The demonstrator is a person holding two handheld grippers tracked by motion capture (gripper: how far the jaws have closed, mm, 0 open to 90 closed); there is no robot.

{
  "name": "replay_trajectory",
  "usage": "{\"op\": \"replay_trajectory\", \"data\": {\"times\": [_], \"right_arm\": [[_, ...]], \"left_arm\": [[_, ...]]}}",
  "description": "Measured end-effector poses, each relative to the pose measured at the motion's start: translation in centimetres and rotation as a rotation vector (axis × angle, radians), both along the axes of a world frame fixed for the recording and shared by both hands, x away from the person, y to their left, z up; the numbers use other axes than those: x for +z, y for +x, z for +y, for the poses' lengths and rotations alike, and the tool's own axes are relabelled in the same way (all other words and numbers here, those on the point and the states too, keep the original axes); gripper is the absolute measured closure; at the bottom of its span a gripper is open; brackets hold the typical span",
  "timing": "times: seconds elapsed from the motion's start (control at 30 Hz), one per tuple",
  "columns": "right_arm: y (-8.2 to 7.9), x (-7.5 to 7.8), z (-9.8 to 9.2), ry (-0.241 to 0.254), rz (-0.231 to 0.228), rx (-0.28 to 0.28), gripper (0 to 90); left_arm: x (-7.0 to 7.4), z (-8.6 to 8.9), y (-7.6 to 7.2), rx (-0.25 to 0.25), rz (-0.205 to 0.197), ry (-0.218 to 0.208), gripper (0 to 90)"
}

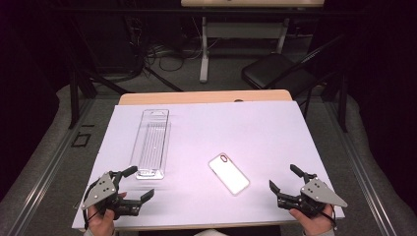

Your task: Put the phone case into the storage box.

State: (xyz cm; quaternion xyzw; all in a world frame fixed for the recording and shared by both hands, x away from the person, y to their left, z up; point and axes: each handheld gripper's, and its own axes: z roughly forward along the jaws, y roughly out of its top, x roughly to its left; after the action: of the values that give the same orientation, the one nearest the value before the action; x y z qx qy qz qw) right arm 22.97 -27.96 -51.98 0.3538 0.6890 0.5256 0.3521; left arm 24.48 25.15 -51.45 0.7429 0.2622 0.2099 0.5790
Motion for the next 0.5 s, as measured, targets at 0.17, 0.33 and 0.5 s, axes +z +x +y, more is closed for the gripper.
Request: {"op": "replay_trajectory", "data": {"times": [0.17,0.33,0.5], "right_arm": [[0.5,0.2,0.7,-0.015,0.067,-0.056,14.3],[0.6,0.4,1.1,-0.053,0.086,-0.042,17.3],[0.7,0.9,1.2,-0.079,0.080,-0.032,20.2]], "left_arm": [[0.1,0.1,-0.1,0.006,0.005,0.005,7.1],[0.1,0.1,-0.1,0.006,0.008,0.003,7.1],[0.1,0.1,-0.2,0.004,0.009,-0.002,7.1]]}}
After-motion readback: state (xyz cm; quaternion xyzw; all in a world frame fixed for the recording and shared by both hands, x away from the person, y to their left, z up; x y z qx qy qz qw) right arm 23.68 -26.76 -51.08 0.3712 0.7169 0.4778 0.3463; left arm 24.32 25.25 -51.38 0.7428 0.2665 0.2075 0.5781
